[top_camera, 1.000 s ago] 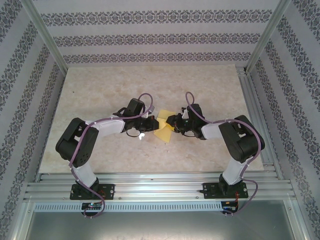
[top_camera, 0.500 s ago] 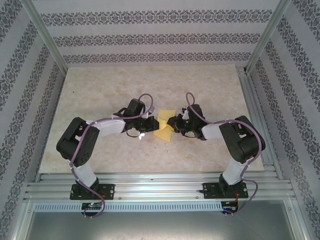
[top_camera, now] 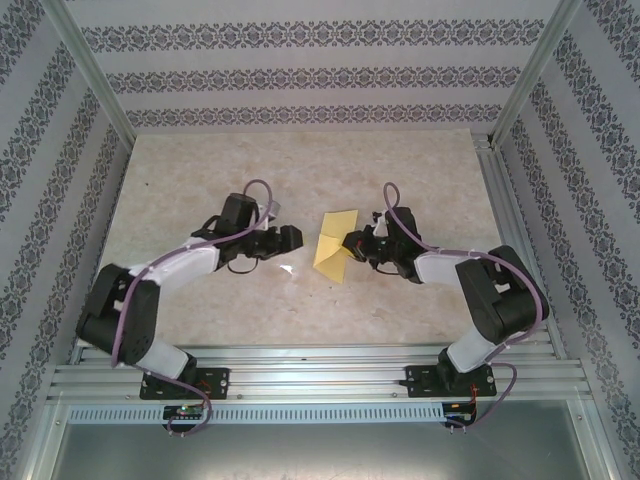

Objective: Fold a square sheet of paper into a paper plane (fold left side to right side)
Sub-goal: Turn over the paper at the center of the table.

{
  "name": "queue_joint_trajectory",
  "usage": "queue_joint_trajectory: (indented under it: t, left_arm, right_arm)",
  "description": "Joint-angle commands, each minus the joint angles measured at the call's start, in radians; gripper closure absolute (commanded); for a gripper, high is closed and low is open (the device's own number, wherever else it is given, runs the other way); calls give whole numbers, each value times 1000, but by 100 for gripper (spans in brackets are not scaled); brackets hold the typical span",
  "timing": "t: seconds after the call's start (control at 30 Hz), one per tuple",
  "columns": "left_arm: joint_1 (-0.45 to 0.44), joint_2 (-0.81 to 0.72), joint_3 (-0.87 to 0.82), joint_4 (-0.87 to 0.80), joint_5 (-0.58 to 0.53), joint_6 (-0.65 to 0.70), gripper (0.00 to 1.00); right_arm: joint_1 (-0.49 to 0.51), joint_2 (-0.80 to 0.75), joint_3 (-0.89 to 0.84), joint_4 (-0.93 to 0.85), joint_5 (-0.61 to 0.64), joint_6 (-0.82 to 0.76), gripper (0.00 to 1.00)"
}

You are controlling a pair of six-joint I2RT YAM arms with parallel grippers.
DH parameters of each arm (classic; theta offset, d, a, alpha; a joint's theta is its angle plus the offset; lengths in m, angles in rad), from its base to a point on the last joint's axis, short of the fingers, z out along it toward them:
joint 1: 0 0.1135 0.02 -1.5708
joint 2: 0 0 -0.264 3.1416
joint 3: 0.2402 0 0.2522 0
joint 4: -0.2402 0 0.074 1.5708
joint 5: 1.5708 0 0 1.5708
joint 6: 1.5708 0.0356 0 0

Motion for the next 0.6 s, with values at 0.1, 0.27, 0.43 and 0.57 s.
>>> queue_joint_trajectory:
  t: [0.1, 0.27, 0.43, 0.57]
  left_arm:
    - [58, -212, -51, 74, 119, -77, 5]
    - [52, -244, -98, 306, 202, -256, 0]
    - [16, -239, -85, 355, 206, -287, 0]
    - [-17, -219, -76, 414, 216, -325, 1]
  right_arm:
    - [-13, -183, 52, -61, -57, -80, 95]
    - [3, -288, 135, -166, -62, -104, 94]
    - [48, -332, 200, -219, -55, -113, 93]
    - [81, -330, 223, -222, -44, -111, 93]
